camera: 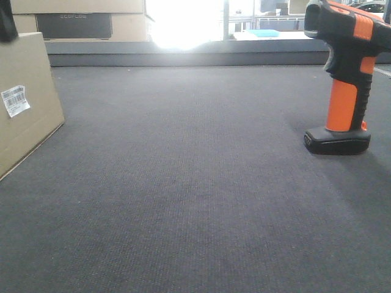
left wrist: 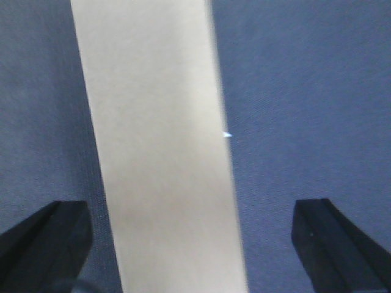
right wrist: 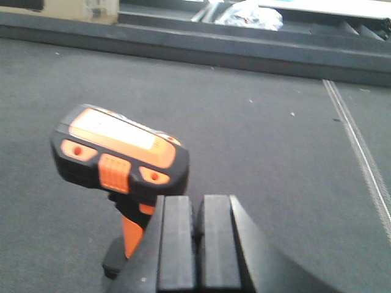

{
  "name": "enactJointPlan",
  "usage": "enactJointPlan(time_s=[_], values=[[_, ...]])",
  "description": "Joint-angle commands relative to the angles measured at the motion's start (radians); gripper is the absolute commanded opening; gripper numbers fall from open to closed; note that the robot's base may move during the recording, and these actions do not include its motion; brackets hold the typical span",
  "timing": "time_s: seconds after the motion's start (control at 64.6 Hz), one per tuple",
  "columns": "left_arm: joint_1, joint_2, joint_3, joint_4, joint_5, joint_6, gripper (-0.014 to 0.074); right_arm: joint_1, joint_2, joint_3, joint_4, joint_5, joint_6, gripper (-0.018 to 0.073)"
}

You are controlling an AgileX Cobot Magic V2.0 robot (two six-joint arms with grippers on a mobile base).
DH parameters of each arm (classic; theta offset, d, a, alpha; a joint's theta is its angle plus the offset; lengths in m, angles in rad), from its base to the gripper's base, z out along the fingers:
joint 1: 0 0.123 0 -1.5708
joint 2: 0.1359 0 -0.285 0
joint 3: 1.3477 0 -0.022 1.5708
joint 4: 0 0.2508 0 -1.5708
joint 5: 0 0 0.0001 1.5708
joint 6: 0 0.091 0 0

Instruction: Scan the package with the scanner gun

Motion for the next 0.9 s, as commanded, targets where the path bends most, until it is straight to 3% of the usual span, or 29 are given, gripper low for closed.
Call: enactJointPlan(time_s=[0.0, 0.124, 0.387, 0.62, 0.883], values=[[-0.004, -0.075, 0.018, 0.008, -0.003, -0.009, 0.0491, -0.016, -0.007, -0.004, -0.008, 0.014, -0.005, -0.0151], [-0.004, -0.177, 0.09, 0.014, -0.01, -0.009, 0.0324, -0.016, -0.007, -0.004, -0.005, 0.02, -0.003, -0.0151], [-0.004, -0.436, 0.368, 0.018, -0.267, -0.009, -0.0114, -0.018, -0.051, -0.004, -0.004, 0.074, 0.001, -0.0151], [-0.004, -0.687, 0.664, 0.018, -0.58, -0.009, -0.0111, -0.071, -0.188, 0.015, -0.014, 0.095, 0.004, -0.0151], [-0.004, -0.958, 0.937, 0.022, -0.889, -0.009, -0.0111, -0.071, -0.371, 0.13, -0.014, 0.103, 0.005, -0.0151]])
